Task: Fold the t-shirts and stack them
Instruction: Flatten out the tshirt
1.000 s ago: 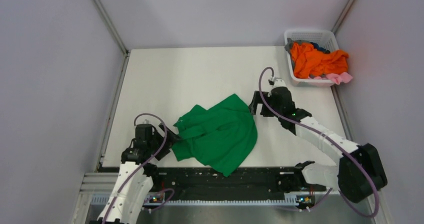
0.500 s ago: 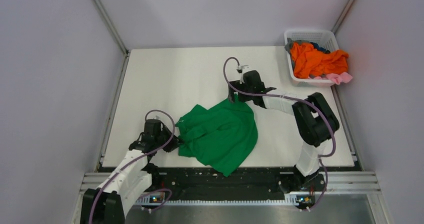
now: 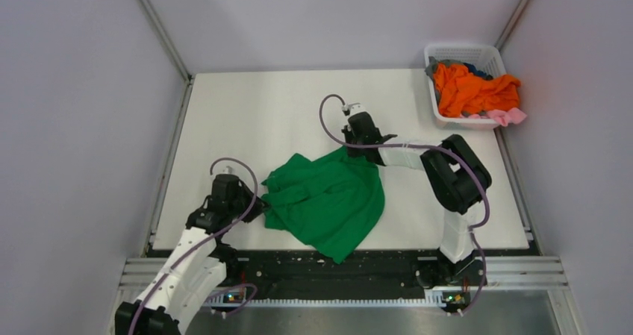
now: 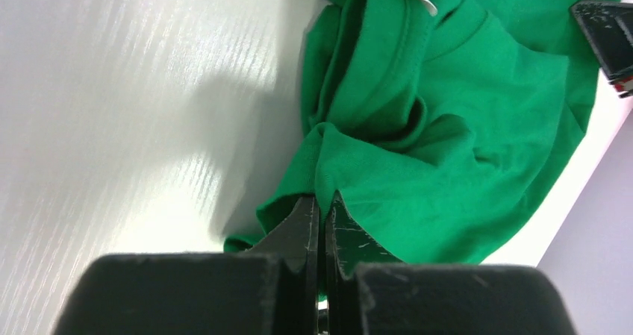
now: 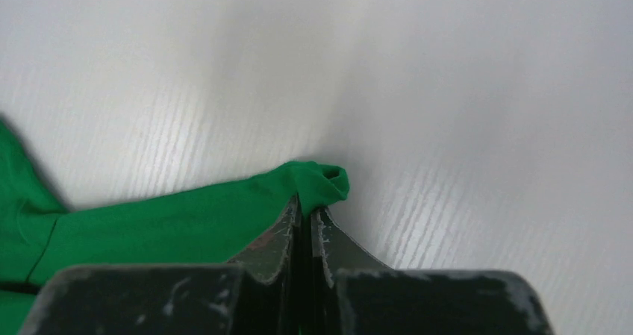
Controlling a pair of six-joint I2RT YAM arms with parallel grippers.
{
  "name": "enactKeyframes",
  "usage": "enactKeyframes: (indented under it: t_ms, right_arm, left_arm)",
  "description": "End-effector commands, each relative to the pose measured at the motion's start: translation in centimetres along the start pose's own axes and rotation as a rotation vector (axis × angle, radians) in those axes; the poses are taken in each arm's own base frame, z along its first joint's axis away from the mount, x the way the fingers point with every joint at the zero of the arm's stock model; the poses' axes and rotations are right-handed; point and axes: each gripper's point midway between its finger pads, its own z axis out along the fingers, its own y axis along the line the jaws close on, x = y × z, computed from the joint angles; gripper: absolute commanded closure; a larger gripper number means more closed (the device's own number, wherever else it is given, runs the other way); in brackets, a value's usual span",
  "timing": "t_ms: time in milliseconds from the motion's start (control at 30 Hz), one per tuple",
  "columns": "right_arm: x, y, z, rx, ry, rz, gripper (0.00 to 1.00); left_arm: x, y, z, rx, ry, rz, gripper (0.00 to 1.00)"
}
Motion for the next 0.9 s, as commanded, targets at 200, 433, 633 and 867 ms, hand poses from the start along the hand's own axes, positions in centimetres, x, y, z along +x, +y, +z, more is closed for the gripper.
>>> enactKeyframes:
  t_ms: [200, 433, 633, 867]
  right_arm:
    - [-10.1, -3.8, -11.0, 0.231, -0.392, 0.132, 1.0]
    - [-20.2, -3.4, -29.8, 0.116, -0.82, 0.152, 1.0]
    - [-23.3, -2.7, -44.9, -0.044, -1.083, 0.175, 1.0]
    - [-23.7, -0.4, -56.7, -0.261, -1.24, 0.104, 1.0]
  left_arm:
    - [-7.2, -7.8, -8.5, 0.169, -0.31, 0.098, 1.0]
    - [-11.5, -14.7, -19.3, 0.402, -0.583, 0.175, 1.0]
    - [-12.8, -19.9, -31.1, 0.665, -0.808, 0.244, 1.0]
    - [-12.3, -21.6, -41.1, 0.835, -0.997, 0.289, 1.0]
